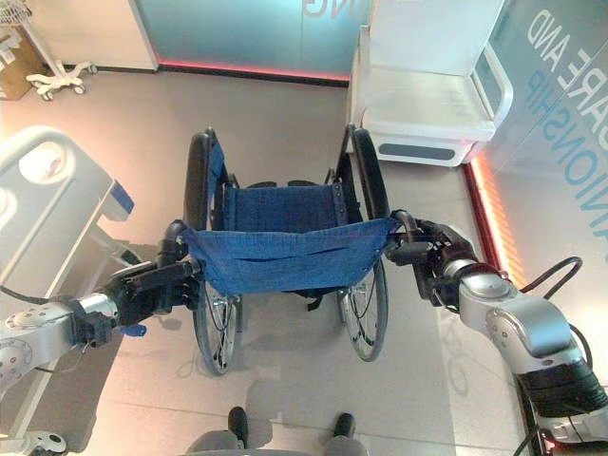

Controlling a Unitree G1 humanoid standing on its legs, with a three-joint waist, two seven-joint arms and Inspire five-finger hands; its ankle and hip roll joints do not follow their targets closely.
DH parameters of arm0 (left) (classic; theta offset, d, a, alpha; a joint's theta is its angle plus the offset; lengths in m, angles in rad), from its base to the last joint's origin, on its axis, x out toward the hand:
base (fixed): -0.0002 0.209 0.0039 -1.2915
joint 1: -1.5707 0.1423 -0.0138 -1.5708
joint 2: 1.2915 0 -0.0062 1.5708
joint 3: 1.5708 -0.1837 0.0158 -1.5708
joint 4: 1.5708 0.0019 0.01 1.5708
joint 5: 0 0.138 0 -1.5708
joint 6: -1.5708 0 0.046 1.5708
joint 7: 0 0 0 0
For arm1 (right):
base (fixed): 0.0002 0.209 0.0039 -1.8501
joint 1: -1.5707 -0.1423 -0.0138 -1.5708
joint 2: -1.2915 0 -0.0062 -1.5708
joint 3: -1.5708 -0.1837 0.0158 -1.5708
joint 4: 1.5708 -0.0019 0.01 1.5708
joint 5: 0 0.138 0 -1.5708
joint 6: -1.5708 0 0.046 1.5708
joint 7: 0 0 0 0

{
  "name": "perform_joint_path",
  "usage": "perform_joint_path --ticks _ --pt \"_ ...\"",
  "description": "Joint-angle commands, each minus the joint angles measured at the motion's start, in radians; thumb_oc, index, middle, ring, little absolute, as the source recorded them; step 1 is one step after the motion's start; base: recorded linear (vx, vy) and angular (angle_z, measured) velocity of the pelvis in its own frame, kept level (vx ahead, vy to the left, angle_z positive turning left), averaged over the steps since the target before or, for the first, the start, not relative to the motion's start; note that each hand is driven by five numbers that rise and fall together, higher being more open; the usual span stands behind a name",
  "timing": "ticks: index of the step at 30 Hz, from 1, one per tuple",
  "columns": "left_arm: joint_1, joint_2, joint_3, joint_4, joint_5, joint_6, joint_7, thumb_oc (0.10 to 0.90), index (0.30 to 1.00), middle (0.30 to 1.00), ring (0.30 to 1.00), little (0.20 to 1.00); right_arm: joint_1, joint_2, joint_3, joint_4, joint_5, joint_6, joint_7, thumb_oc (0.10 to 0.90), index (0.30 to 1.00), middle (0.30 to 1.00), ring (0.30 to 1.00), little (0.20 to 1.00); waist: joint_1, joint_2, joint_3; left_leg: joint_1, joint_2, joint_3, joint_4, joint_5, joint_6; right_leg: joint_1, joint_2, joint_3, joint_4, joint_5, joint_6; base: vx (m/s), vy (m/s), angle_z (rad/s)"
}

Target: Push the wheelchair next to the bed

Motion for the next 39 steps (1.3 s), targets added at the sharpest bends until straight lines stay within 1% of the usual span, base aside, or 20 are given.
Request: perform_joint_path --ticks 1,6,9,13,15,18,21,23,24,26,30,32,34,35,36,37,38,39 --pt "-0.146 0.032 0.089 0.019 -0.071 -0.093 0.001 0.4 0.3 0.3 0.3 0.3 0.015 -0.181 -0.02 0.066 -0.082 0.008 -0.005 0.8 0.9 0.9 0.9 0.9 -0.03 0.061 -0.027 -0.008 0.059 -0.014 -0.002 0.013 -0.062 0.006 0.04 -0.006 0.05 -0.056 -0.024 0.0 0.0 0.0" --pt "-0.128 0.05 0.117 0.018 -0.091 -0.09 -0.008 0.4 0.3 0.3 0.3 0.3 0.053 -0.222 -0.088 0.06 -0.128 0.019 0.034 0.8 0.9 0.9 0.9 0.9 -0.033 0.056 -0.029 -0.013 0.055 -0.013 -0.004 0.01 -0.058 0.0 0.039 -0.006 0.052 -0.056 -0.02 0.0 0.0 0.0" --pt "-0.113 0.053 0.136 0.02 -0.089 -0.087 -0.019 0.4 0.3 0.3 0.3 0.3 0.093 -0.245 -0.135 0.059 -0.186 0.065 0.108 0.8 0.9 0.9 0.9 0.9 -0.034 0.053 -0.033 -0.014 0.054 -0.011 -0.004 0.009 -0.056 -0.002 0.04 -0.006 0.053 -0.056 -0.018 0.0 0.0 0.0" --pt "-0.088 0.054 0.159 0.017 -0.083 -0.093 -0.029 0.4 0.3 0.3 0.3 0.3 0.141 -0.244 -0.163 0.057 -0.26 0.106 0.181 0.8 0.9 0.9 0.9 0.9 -0.033 0.051 -0.034 -0.013 0.053 -0.01 -0.006 0.008 -0.053 -0.001 0.041 -0.004 0.053 -0.058 -0.017 0.0 0.0 0.0" --pt "-0.079 0.049 0.167 0.011 -0.077 -0.097 -0.03 0.4 0.3 0.3 0.3 0.3 0.16 -0.233 -0.166 0.061 -0.289 0.124 0.206 0.8 0.9 0.9 0.9 0.9 -0.032 0.049 -0.033 -0.01 0.052 -0.01 -0.008 0.008 -0.052 0.001 0.041 -0.005 0.052 -0.057 -0.017 0.0 0.0 0.0" --pt "-0.079 0.049 0.167 0.014 -0.076 -0.102 -0.034 0.4 0.3 0.3 0.3 0.3 0.159 -0.227 -0.159 0.072 -0.297 0.128 0.205 0.8 0.9 0.9 0.9 0.9 -0.031 0.048 -0.032 -0.009 0.052 -0.008 -0.008 0.007 -0.052 0.002 0.041 -0.006 0.052 -0.057 -0.017 0.0 0.0 0.0" --pt "-0.097 0.041 0.144 0.024 -0.066 -0.112 -0.04 0.4 0.3 0.3 0.3 0.3 0.132 -0.224 -0.131 0.116 -0.341 0.148 0.225 0.8 0.9 0.9 0.9 0.9 -0.029 0.046 -0.031 -0.01 0.053 -0.006 -0.008 0.009 -0.052 0.003 0.042 -0.006 0.051 -0.056 -0.016 0.0 0.0 0.0" --pt "-0.102 0.039 0.139 0.028 -0.063 -0.115 -0.042 0.4 0.3 0.3 0.3 0.3 0.126 -0.223 -0.126 0.128 -0.354 0.152 0.224 0.8 0.9 0.9 0.9 0.9 -0.029 0.046 -0.031 -0.01 0.052 -0.006 -0.009 0.009 -0.052 0.003 0.042 -0.005 0.05 -0.056 -0.017 0.0 0.0 0.0" --pt "-0.11 0.041 0.132 0.035 -0.066 -0.122 -0.044 0.4 0.3 0.3 0.3 0.3 0.113 -0.229 -0.118 0.161 -0.371 0.148 0.217 0.8 0.9 0.9 0.9 0.9 -0.028 0.045 -0.03 -0.011 0.054 -0.003 -0.009 0.01 -0.053 0.002 0.043 -0.005 0.05 -0.055 -0.017 0.0 0.0 0.0" --pt "-0.12 0.045 0.127 0.043 -0.074 -0.125 -0.044 0.4 0.3 0.3 0.3 0.3 0.1 -0.237 -0.116 0.182 -0.363 0.147 0.222 0.8 0.9 0.9 0.9 0.9 -0.027 0.043 -0.03 -0.011 0.055 -0.002 -0.009 0.01 -0.054 0.001 0.044 -0.005 0.049 -0.055 -0.016 0.0 0.0 0.0" --pt "-0.129 0.041 0.122 0.046 -0.083 -0.12 -0.034 0.4 0.3 0.3 0.3 0.3 0.074 -0.24 -0.1 0.198 -0.309 0.166 0.212 0.8 0.9 0.9 0.9 0.9 -0.025 0.039 -0.031 -0.012 0.055 -0.001 -0.01 0.01 -0.053 -0.001 0.044 -0.006 0.051 -0.056 -0.016 0.0 0.0 0.0" --pt "-0.124 0.037 0.126 0.043 -0.079 -0.115 -0.034 0.4 0.3 0.3 0.3 0.3 0.08 -0.232 -0.098 0.2 -0.227 0.189 0.231 0.8 0.9 0.9 0.9 0.9 -0.024 0.036 -0.031 -0.012 0.055 -0.001 -0.01 0.01 -0.052 -0.001 0.043 -0.006 0.051 -0.056 -0.015 0.0 0.0 0.0" --pt "-0.125 0.031 0.125 0.042 -0.071 -0.118 -0.037 0.4 0.3 0.3 0.3 0.3 0.089 -0.21 -0.091 0.213 -0.149 0.184 0.224 0.8 0.9 0.9 0.9 0.9 -0.023 0.034 -0.029 -0.013 0.055 -0.002 -0.01 0.009 -0.051 -0.001 0.043 -0.008 0.051 -0.056 -0.017 0.0 0.0 0.0" --pt "-0.124 0.025 0.125 0.04 -0.064 -0.121 -0.04 0.4 0.3 0.3 0.3 0.3 0.096 -0.186 -0.083 0.219 -0.081 0.159 0.198 0.8 0.9 0.9 0.9 0.9 -0.02 0.033 -0.027 -0.013 0.054 -0.004 -0.01 0.009 -0.051 0.0 0.043 -0.01 0.05 -0.055 -0.018 0.0 0.0 0.0" --pt "-0.123 0.025 0.125 0.04 -0.063 -0.121 -0.04 0.4 0.3 0.3 0.3 0.3 0.096 -0.186 -0.082 0.219 -0.077 0.159 0.195 0.8 0.9 0.9 0.9 0.9 -0.02 0.033 -0.027 -0.013 0.054 -0.004 -0.01 0.009 -0.051 0.0 0.043 -0.011 0.05 -0.055 -0.018 0.0 0.0 0.0" --pt "-0.128 0.019 0.117 0.037 -0.059 -0.123 -0.037 0.4 0.3 0.3 0.3 0.3 0.092 -0.167 -0.07 0.219 -0.019 0.142 0.165 0.582 0.573 0.573 0.573 0.573 -0.019 0.033 -0.026 -0.014 0.053 -0.005 -0.01 0.009 -0.05 0.0 0.042 -0.012 0.049 -0.055 -0.018 0.0 0.0 0.0" --pt "-0.131 0.011 0.112 0.036 -0.051 -0.123 -0.037 0.4 0.3 0.3 0.3 0.3 0.086 -0.15 -0.06 0.217 0.001 0.127 0.143 0.4 0.3 0.3 0.3 0.3 -0.018 0.033 -0.026 -0.015 0.052 -0.005 -0.01 0.009 -0.05 0.0 0.042 -0.012 0.049 -0.055 -0.017 0.0 0.0 0.0" --pt "-0.131 0.006 0.108 0.036 -0.042 -0.123 -0.039 0.4 0.3 0.3 0.3 0.3 0.084 -0.139 -0.052 0.215 0.016 0.105 0.128 0.4 0.3 0.3 0.3 0.3 -0.017 0.034 -0.026 -0.015 0.052 -0.006 -0.01 0.009 -0.05 0.001 0.041 -0.014 0.049 -0.054 -0.017 0.0 0.0 0.0"
